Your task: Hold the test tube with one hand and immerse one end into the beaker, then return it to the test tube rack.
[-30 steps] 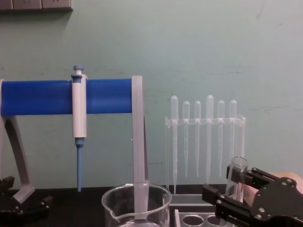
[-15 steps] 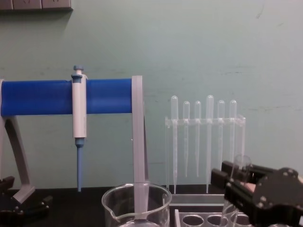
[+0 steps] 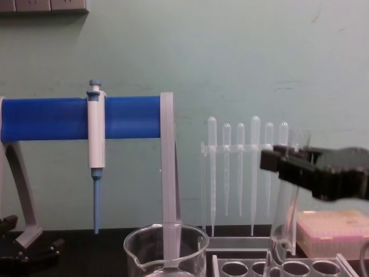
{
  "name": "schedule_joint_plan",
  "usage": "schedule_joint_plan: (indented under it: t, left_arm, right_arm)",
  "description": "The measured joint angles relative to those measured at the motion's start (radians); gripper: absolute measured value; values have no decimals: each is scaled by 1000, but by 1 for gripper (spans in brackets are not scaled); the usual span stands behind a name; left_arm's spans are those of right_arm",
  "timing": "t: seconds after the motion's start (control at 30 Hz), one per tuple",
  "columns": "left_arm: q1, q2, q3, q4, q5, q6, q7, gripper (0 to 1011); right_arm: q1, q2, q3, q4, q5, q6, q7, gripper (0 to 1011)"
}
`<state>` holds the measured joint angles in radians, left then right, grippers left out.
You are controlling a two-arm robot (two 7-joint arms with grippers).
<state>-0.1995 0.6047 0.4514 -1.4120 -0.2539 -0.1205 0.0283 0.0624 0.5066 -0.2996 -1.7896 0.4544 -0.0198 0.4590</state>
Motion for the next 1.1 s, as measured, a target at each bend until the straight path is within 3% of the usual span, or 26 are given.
schedule_joint_plan:
  t: [0.13, 0.47, 1.1]
  left_arm:
    - [0, 0, 0, 0, 0, 0, 0, 1000]
    - [0, 0, 0, 0, 0, 0, 0, 1000]
    - [0, 0, 0, 0, 0, 0, 0, 1000]
  right_arm:
    - [61, 39, -8, -24, 54, 116, 39, 227]
    - [162, 98, -45, -41, 85, 247, 58, 226]
    - [182, 112, -54, -40, 102, 267, 55, 226]
